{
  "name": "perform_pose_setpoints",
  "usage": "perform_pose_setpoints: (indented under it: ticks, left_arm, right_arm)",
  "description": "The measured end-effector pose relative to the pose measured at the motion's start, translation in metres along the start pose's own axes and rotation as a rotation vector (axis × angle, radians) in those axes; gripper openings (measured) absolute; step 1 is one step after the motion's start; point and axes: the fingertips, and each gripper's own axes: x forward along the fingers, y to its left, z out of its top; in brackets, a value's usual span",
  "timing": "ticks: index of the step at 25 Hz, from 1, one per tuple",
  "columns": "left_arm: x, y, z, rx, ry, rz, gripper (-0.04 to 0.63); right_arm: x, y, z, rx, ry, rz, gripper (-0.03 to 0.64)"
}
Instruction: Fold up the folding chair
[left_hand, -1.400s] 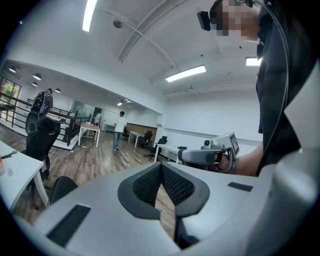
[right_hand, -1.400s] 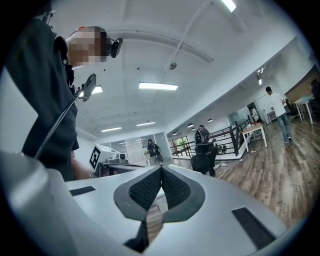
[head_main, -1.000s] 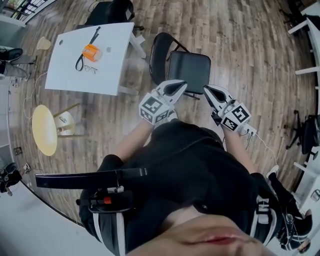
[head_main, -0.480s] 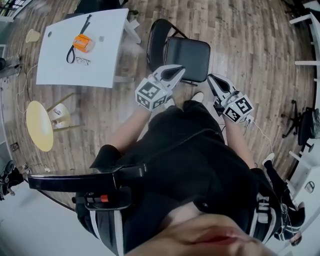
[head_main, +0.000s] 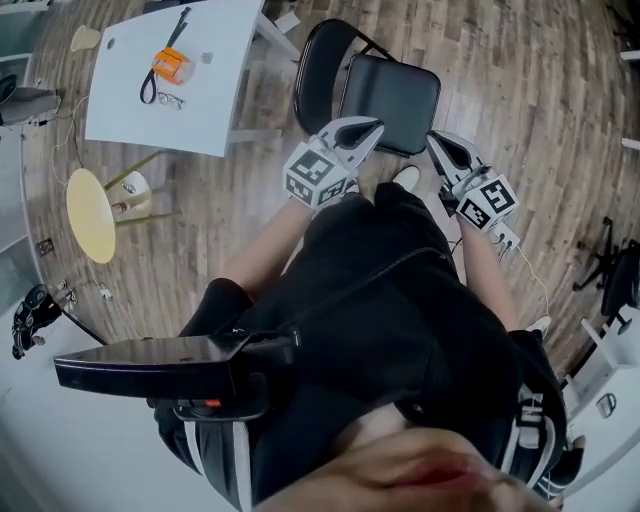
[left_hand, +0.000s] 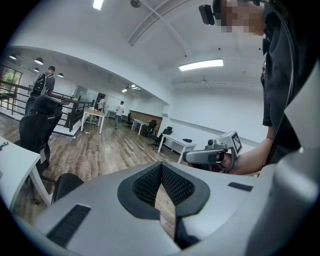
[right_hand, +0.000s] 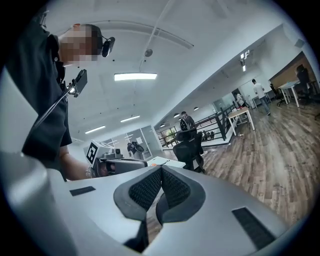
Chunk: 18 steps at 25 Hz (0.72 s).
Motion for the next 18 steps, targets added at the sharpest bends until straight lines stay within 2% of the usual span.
perform_pose_setpoints:
  ticks: [4,8,11,14,18]
  left_arm:
    - [0.032,0.001,-0.008,-0.002,0.034,0.030,0.005]
    - [0.052,0.013,-0.027,-0.018,0.059,0.075,0.005]
    - [0.058,0.028,-0.043,-0.036,0.080,0.095,0.005]
    - [0.061,0.055,-0.058,-0.042,0.110,0.124,0.005]
    - [0.049,0.112,-0.071,-0.076,0.175,0.222,0.005]
  right_arm:
    - [-0.001,-0.030,-0.013,-0.039,0.060,0.041,0.009]
    - [0.006,-0.052,-0.036,-0.012,0.087,0.100,0.009]
    - [0.016,-0.066,-0.054,0.011,0.096,0.108,0.011]
    - [0.030,-0.079,-0.073,0.033,0.088,0.115,0.011]
    - [0.047,-0.106,-0.112,0.085,0.090,0.086,0.011]
